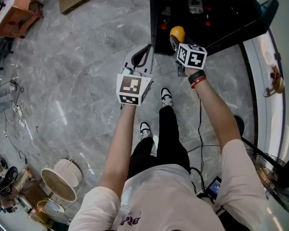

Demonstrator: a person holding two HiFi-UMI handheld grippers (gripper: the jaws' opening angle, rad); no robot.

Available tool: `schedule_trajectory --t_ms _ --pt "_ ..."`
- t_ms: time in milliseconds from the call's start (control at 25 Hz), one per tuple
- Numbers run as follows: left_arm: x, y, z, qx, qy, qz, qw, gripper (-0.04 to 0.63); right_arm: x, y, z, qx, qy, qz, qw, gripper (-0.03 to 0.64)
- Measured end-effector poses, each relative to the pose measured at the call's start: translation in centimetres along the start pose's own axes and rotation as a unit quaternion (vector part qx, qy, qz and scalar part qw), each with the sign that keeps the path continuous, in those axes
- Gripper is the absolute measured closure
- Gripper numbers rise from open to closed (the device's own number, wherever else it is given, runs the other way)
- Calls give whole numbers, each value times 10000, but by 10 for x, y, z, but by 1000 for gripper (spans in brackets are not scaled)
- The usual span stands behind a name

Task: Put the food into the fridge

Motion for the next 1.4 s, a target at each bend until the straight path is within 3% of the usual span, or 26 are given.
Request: schedule_trajectory --t_ms 520,1040,1400 --pt "-1 -38 -9 -31 -5 -42 10000 577 -30 -44 21 79 228 -81 9997 318" --pt "-10 -77 -16 -122 87 -215 9997 577 -51 -82 54 -166 372 -201 9990 318" --pt "0 -96 -25 -225 41 -98 9997 577 -51 -117 67 -281 624 -152 9975 318"
Point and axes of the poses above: the fingertips, and each gripper's own axes: y backward along the fingers, x to its left, z out of its top, the point moved 6 cm from there along y, backward along the fingers, and after that the axes turned 14 degrees about -y, right-handed, at the moved point
